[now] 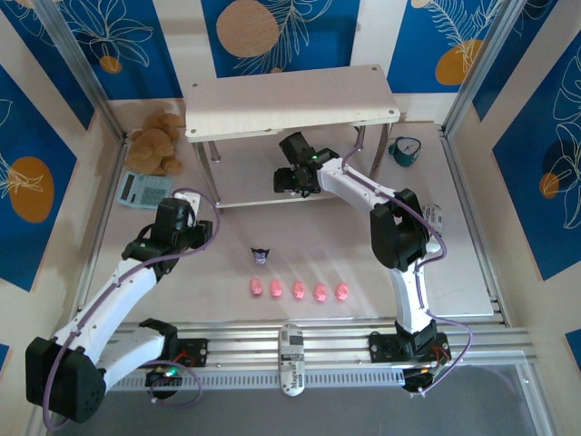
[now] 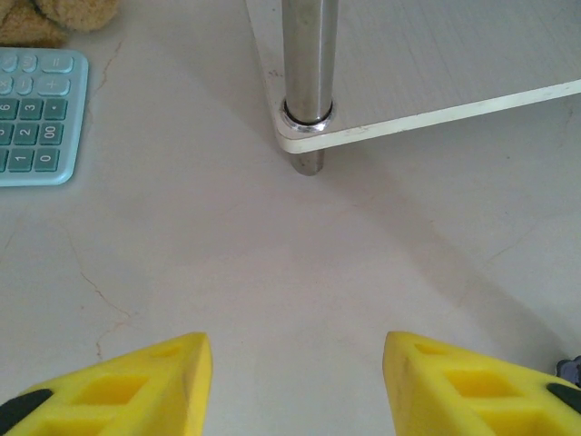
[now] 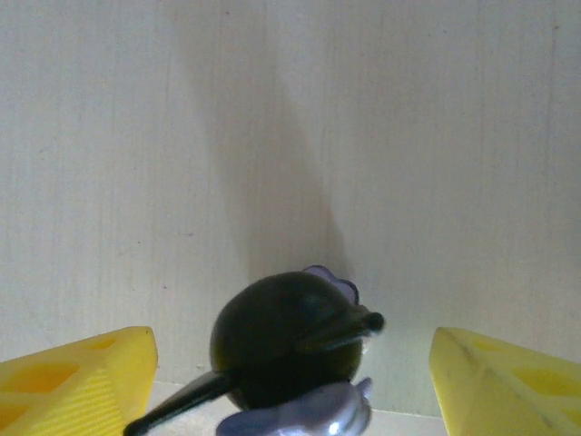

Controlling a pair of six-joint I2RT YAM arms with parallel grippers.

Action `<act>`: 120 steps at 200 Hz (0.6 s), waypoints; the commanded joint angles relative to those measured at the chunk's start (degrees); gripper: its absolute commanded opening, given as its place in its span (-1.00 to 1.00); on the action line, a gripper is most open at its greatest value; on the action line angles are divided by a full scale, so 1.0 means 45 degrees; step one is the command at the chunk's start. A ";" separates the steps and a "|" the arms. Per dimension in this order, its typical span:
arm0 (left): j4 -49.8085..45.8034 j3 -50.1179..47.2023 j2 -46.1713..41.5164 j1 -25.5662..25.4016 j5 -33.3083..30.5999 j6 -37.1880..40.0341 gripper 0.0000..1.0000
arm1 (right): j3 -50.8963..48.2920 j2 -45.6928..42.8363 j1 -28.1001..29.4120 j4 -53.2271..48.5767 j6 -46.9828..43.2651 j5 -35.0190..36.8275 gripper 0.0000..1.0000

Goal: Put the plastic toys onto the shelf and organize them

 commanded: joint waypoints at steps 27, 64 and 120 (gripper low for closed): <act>0.0023 0.0182 0.0070 -0.0104 -0.0184 0.0184 0.07 | 0.0433 0.0207 -0.0187 -0.0683 -0.0465 -0.0446 0.59; 0.0038 0.0153 0.0092 -0.0103 -0.0157 0.0154 0.06 | 0.0681 0.0611 -0.0192 -0.0538 -0.0583 -0.0972 0.59; 0.0063 0.0160 0.0107 -0.0100 -0.0156 0.0157 0.06 | 0.1057 0.1033 -0.0076 -0.0466 -0.0388 -0.1253 0.59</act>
